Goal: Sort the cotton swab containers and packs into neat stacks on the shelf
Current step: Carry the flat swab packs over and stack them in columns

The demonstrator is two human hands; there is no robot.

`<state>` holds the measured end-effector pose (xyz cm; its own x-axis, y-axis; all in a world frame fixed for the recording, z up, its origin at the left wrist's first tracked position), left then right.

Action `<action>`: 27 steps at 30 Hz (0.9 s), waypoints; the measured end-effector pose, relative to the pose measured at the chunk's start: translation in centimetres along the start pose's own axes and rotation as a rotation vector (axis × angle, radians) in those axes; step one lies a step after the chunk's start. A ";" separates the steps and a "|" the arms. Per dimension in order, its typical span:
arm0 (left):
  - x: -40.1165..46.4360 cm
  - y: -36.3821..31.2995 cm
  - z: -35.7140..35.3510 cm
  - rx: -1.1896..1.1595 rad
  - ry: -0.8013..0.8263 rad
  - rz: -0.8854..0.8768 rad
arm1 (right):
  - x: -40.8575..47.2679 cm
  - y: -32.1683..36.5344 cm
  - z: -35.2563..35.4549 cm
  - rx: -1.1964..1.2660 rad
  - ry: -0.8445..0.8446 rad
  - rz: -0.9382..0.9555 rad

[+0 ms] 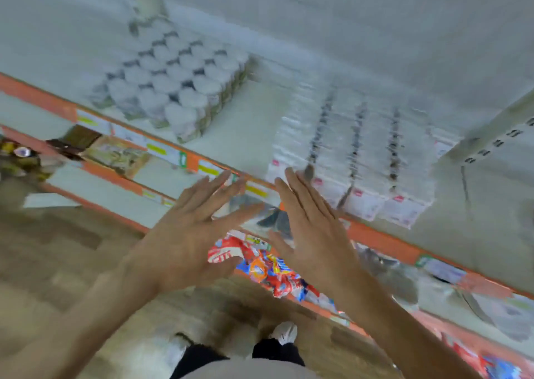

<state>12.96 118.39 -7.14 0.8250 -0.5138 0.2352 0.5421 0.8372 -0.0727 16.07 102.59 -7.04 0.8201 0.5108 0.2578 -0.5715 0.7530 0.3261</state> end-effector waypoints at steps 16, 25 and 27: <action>-33.5 20.5 2.3 0.000 0.263 0.630 | 11.2 31.7 -22.7 0.215 0.319 0.310; -31.5 33.0 1.9 -0.009 0.250 0.621 | 22.1 33.9 -28.2 0.228 0.302 0.249; -30.8 36.6 1.9 -0.004 0.258 0.610 | 25.3 34.0 -29.6 0.226 0.282 0.207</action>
<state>7.06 165.23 -15.20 0.9958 0.0234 -0.0885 -0.0343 0.9918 -0.1232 18.22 153.35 -16.36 0.6446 0.7593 0.0896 -0.6909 0.5283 0.4935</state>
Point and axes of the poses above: each hand's wrist, its own x-axis towards the middle knuckle, its own z-axis out of the back of the hand, y = z × x, the point moved 8 cm from there along x, towards the middle knuckle, and after that the axes turned 8 degrees about x, right-handed, at the moved point
